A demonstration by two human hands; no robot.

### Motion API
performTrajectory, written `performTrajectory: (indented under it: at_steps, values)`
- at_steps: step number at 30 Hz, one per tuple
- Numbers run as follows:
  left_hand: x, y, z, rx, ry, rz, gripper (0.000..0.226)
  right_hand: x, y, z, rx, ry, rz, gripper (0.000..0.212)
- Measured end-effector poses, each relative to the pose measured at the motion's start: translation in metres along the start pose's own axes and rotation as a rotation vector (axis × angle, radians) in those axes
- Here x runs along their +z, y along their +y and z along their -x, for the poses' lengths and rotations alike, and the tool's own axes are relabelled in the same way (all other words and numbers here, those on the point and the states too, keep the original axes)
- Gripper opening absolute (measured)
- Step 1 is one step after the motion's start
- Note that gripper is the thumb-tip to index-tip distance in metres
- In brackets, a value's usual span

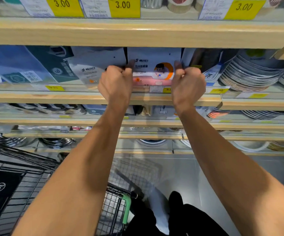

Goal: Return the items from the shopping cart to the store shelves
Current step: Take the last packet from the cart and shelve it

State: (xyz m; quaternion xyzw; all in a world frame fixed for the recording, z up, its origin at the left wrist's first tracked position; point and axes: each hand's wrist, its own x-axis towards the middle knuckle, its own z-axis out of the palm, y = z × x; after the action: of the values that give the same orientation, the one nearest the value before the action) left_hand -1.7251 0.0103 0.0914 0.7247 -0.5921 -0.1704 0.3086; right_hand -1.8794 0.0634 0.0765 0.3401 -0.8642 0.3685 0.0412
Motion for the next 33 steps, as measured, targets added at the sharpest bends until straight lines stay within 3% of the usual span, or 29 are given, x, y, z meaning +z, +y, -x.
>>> performTrajectory:
  at_steps: [6,11,15,18,23,27,30,33]
  values:
    - [-0.006,-0.005,0.014,0.072,0.006,0.035,0.046,-0.003,0.009,0.018,0.061,-0.007,-0.213,0.046]
    - [-0.012,-0.018,0.020,0.088,0.066,0.127,0.046,-0.006,-0.007,0.044,-0.092,-0.039,-0.338,0.032]
    - [-0.021,-0.056,0.024,-0.062,0.259,0.371,0.034,0.000,-0.034,0.067,-0.231,-0.113,-0.388,0.029]
    - [-0.031,-0.090,0.015,-0.065,0.415,0.557,0.043,0.009,-0.053,0.080,-0.288,-0.165,-0.385,0.030]
    - [-0.045,-0.111,-0.019,0.065,0.150,0.451,0.055,0.018,-0.077,0.093,-0.269,-0.152,-0.376,0.028]
    - [-0.053,-0.113,-0.038,0.152,-0.010,0.412,0.043,0.022,-0.087,0.087,-0.275,-0.086,-0.404,0.036]
    - [-0.059,-0.114,-0.048,0.186,-0.059,0.370,0.024,0.025,-0.092,0.079,-0.332,-0.098,-0.384,0.032]
    - [-0.065,-0.110,-0.059,0.179,-0.085,0.350,0.021,0.029,-0.097,0.079,-0.346,-0.121,-0.327,0.029]
